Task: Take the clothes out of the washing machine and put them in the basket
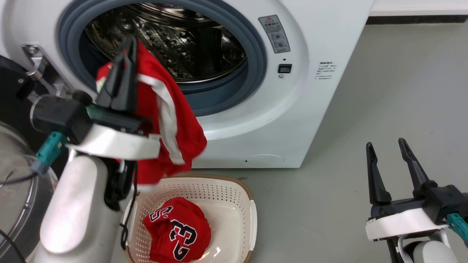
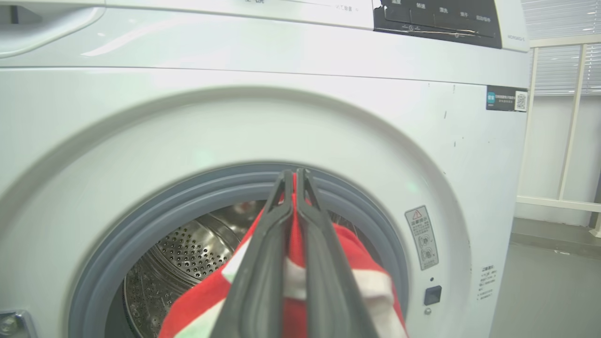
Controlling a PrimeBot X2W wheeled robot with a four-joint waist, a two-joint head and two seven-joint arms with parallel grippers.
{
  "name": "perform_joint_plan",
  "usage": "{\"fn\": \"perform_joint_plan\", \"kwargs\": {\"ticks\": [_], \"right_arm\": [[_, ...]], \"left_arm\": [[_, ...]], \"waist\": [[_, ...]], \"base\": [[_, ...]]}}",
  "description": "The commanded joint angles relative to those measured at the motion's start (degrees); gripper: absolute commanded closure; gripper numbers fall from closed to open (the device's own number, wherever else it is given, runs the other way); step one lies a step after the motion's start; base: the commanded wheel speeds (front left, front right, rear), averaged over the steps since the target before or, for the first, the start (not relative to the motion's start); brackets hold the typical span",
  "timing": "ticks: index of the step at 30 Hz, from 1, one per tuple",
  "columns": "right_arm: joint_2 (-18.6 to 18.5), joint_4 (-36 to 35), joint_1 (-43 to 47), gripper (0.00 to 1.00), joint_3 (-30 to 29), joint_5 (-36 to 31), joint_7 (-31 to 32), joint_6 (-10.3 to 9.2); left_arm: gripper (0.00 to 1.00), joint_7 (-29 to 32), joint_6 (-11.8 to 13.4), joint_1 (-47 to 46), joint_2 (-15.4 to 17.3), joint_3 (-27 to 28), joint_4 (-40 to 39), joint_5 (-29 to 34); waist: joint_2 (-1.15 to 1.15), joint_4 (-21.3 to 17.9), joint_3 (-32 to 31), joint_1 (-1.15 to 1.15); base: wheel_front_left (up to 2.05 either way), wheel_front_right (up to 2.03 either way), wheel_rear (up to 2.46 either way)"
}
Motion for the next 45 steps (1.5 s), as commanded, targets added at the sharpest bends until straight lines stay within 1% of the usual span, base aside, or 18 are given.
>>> {"fn": "perform_joint_plan", "kwargs": {"ticks": [1, 4, 6, 8, 12, 17, 23, 32, 36, 45], "right_arm": [[0.02, 0.17, 0.76, 0.0, -0.13, 0.07, -0.09, -0.06], [0.02, 0.2, 0.56, 0.0, -0.44, -0.02, -0.09, -0.06], [0.02, 0.17, 0.5, 0.0, -0.6, -0.06, -0.1, -0.06], [0.02, -0.03, 0.32, 0.0, -0.7, -0.1, -0.09, -0.06], [0.02, -0.34, -0.54, 0.0, -0.64, -0.41, -0.09, -0.06], [0.02, -0.56, -1.88, 0.0, -0.66, -0.99, -0.09, -0.06], [0.02, -1.14, -3.93, 0.0, -0.55, -0.92, -0.09, -0.06], [0.02, -2.13, -6.95, 0.0, -0.3, -0.16, -0.09, -0.06], [0.04, -3.03, -8.66, 0.0, -0.05, 0.22, -0.1, -0.06], [0.05, -5.1, -10.74, 0.0, 0.49, 2.0, -0.09, -0.06]], "left_arm": [[1.0, -0.15, -0.42, 1.64, -0.38, -0.24, -1.21, 0.4], [1.0, -0.15, -1.21, 4.76, -0.62, -1.79, -2.94, 0.69], [1.0, -0.16, -1.27, 5.82, -0.54, -2.62, -3.21, 0.82], [1.0, -0.15, -1.63, 7.67, -0.04, -4.33, -3.21, 0.9], [1.0, 0.13, -1.95, 10.67, 1.14, -7.98, -1.78, 0.49], [1.0, 0.06, -2.18, 11.41, 1.6, -11.23, 1.69, 0.51], [1.0, -0.02, -2.2, 9.74, 1.43, -14.46, 7.8, 0.94], [1.0, 0.53, -2.28, 5.59, 2.52, -20.98, 19.44, 1.84], [1.0, 0.47, -2.28, 1.78, 2.89, -24.09, 25.31, 1.46], [1.0, 0.11, -2.29, -9.35, 3.39, -28.84, 39.54, 1.98]], "waist": [[0.0, 0.63, -0.34, 0.01], [0.0, 1.22, -0.35, 0.01], [0.0, 1.39, -0.27, 0.01], [0.0, 1.65, 0.1, 0.01], [0.0, 1.73, 1.6, 0.01], [0.0, 1.1, 4.68, 0.01], [0.0, -0.57, 9.63, 0.01], [0.0, -3.7, 18.68, 0.01], [0.0, -5.22, 23.18, 0.01], [0.0, -9.51, 32.97, 0.01]], "base": [[0.0, 0.0, 0.0], [0.0, 0.0, 0.0], [0.0, 0.0, 0.0], [0.0, 0.0, 0.0], [0.0, 0.0, 0.0], [0.0, 0.0, 0.0], [0.0, 0.0, 0.0], [0.0, 0.0, 0.0], [0.0, 0.0, 0.0], [0.0, 0.0, 0.0]]}}
